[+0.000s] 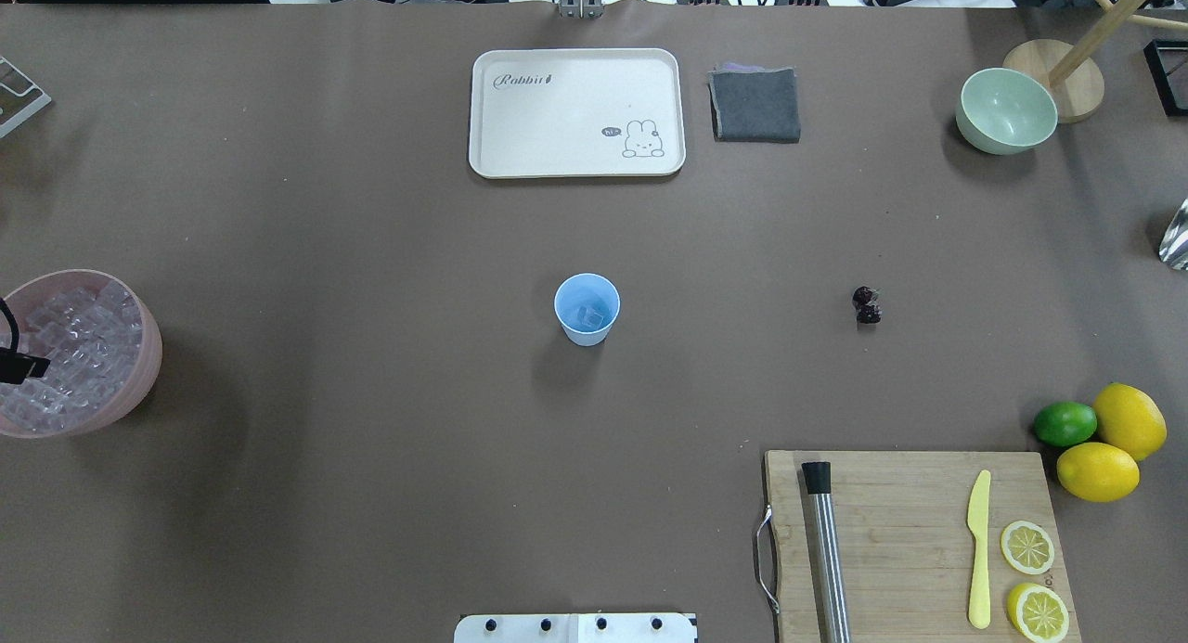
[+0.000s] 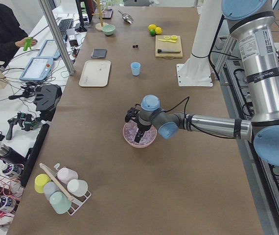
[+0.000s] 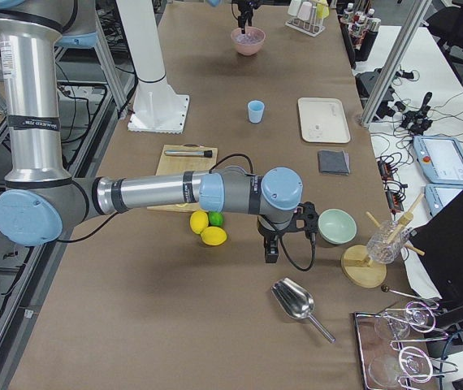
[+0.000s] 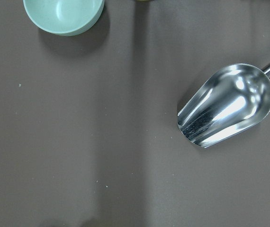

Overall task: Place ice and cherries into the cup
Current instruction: 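Close the left gripper on another ice cube in the bowl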

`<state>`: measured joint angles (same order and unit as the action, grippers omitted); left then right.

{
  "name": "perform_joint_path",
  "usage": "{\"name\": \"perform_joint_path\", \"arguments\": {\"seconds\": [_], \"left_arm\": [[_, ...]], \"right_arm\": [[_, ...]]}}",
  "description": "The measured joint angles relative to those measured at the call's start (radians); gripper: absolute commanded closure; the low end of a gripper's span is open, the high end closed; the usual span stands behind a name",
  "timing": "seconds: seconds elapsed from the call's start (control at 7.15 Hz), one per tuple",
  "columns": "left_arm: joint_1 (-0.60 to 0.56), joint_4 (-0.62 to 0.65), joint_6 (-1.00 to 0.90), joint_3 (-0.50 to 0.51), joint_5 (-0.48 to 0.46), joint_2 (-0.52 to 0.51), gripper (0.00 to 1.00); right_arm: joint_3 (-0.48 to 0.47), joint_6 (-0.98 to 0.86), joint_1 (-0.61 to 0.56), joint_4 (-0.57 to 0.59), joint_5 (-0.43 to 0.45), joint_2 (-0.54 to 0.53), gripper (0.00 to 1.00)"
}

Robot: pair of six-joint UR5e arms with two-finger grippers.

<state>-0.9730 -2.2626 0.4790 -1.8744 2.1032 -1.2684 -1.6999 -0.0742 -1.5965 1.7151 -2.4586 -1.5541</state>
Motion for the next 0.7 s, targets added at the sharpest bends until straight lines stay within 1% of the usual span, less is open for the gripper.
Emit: {"name": "perform_joint_path", "arguments": {"seconds": [0.7], "left_arm": [[0.042,0.000,0.072,-0.014,-0.017,0.001,0.03]], "right_arm": [[-0.001,0.018,0.010,-0.017,0.000,0.002,0.00]]}}
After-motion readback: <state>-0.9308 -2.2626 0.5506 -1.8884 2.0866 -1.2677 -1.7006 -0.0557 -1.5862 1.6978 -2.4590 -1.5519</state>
